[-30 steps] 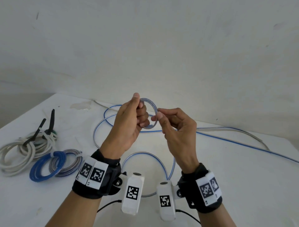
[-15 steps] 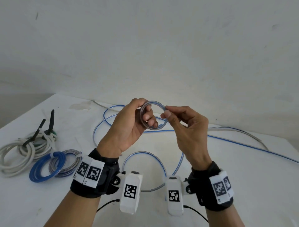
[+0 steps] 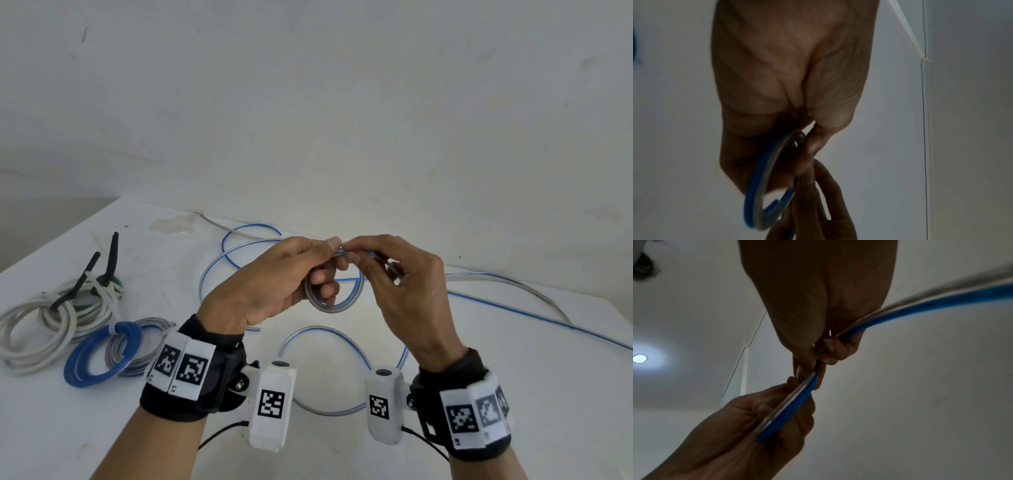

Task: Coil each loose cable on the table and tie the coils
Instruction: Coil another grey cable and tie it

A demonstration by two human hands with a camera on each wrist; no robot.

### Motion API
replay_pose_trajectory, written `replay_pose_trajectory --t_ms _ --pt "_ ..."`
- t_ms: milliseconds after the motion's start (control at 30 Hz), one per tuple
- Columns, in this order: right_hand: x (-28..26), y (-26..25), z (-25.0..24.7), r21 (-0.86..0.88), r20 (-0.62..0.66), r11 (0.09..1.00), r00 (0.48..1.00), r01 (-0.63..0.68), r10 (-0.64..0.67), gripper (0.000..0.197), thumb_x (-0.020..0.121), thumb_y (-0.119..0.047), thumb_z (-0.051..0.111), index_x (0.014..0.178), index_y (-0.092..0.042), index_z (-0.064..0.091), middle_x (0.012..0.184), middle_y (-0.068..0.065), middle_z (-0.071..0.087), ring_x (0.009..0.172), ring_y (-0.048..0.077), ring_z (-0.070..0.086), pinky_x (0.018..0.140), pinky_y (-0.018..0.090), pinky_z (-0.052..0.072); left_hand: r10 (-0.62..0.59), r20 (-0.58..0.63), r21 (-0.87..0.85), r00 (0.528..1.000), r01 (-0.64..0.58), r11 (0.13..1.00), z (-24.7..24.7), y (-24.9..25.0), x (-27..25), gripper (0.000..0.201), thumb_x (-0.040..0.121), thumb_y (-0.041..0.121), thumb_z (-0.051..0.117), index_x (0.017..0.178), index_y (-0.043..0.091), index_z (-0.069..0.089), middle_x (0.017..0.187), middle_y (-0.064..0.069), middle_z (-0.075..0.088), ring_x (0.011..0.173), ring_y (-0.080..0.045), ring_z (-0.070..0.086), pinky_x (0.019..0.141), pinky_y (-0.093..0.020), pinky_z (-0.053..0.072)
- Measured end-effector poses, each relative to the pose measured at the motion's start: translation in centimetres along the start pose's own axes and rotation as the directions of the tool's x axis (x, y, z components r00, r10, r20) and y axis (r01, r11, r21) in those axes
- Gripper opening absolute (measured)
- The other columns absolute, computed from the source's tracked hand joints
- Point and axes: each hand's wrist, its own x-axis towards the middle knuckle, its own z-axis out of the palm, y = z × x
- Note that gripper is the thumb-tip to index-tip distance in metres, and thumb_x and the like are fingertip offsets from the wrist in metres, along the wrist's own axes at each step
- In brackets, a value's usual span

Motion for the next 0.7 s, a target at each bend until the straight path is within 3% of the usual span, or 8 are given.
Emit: replay_pose_trajectory --t_ms 100,167,267,367,433,567,700 --pt "0.0 -0.1 0.5 0.037 -0.018 0.999 0.999 -0.027 0.028 0.019 0.095 -0.010 0.070 0.099 -0.027 0.076 0.091 -0.014 0.076 0.085 0.018 0.068 0.062 0.022 0.045 -0.031 -0.058 -0.019 0.998 0.030 0.999 0.4 0.1 0.4 0.039 0.108 0.026 0.040 0.074 0.011 0.050 0.057 0.005 0.022 0.050 -0.012 0.026 0.053 -0.025 0.032" --pt "0.0 -0.3 0.7 0.056 -0.040 0.997 0.998 -0.045 0.047 0.018 0.095 -0.011 0.071 0.098 -0.027 0.076 0.090 -0.015 0.076 0.083 0.015 0.068 0.060 0.022 0.045 0.008 -0.107 0.053 0.994 -0.002 0.999 0.8 0.0 0.6 0.041 0.108 0.028 0.040 0.070 0.015 0.043 0.058 0.006 0.020 0.051 -0.013 0.021 0.053 -0.026 0.026" --pt "0.1 -0.5 0.7 0.093 -0.079 0.991 0.992 -0.096 0.104 0.014 0.095 -0.018 0.071 0.098 -0.031 0.076 0.087 -0.017 0.076 0.080 0.016 0.068 0.059 0.036 0.047 0.104 -0.148 0.101 0.984 -0.090 0.991 1.2 0.0 0.7 0.040 0.109 0.028 0.040 0.071 0.016 0.038 0.060 0.007 0.019 0.054 -0.014 0.021 0.054 -0.028 0.025" --pt "0.1 -0.6 0.6 0.126 -0.122 0.980 0.978 -0.156 0.171 0.007 0.094 -0.026 0.071 0.097 -0.031 0.075 0.084 -0.010 0.076 0.077 0.018 0.068 0.059 0.046 0.049 0.158 -0.211 0.012 0.964 -0.159 0.987 0.8 0.3 0.8 0.040 0.110 0.028 0.037 0.071 0.016 0.038 0.062 0.004 0.017 0.051 -0.012 0.020 0.052 -0.027 0.024" --pt "0.1 -0.8 0.8 0.175 -0.134 0.966 0.968 -0.189 0.213 0.006 0.094 -0.026 0.072 0.097 -0.030 0.074 0.083 -0.008 0.077 0.066 0.014 0.063 0.056 0.044 0.050 0.179 -0.260 -0.055 0.949 -0.200 0.978 0.6 0.5 0.8 0.040 0.110 0.028 0.036 0.071 0.016 0.039 0.062 0.002 0.017 0.049 -0.011 0.020 0.050 -0.026 0.024" --pt "-0.3 -1.6 2.1 0.265 -0.114 0.939 0.960 -0.220 0.257 0.013 0.092 -0.024 0.074 0.104 -0.027 0.072 0.082 -0.001 0.075 0.055 0.013 0.061 0.046 0.026 0.043 0.191 -0.337 -0.209 0.922 -0.271 0.940 0.7 0.8 0.8 0.041 0.110 0.030 0.035 0.071 0.016 0.040 0.064 0.001 0.012 0.048 -0.010 0.020 0.048 -0.022 0.025" --pt "-0.6 -1.9 3.0 0.318 -0.108 0.915 0.950 -0.247 0.294 0.019 0.092 -0.020 0.075 0.109 -0.026 0.070 0.079 0.002 0.074 0.052 0.013 0.059 0.044 0.026 0.044 0.199 -0.367 -0.266 0.909 -0.307 0.914 1.2 0.6 1.1 0.040 0.110 0.028 0.035 0.072 0.015 0.040 0.056 0.006 0.018 0.049 -0.010 0.019 0.047 -0.023 0.026"
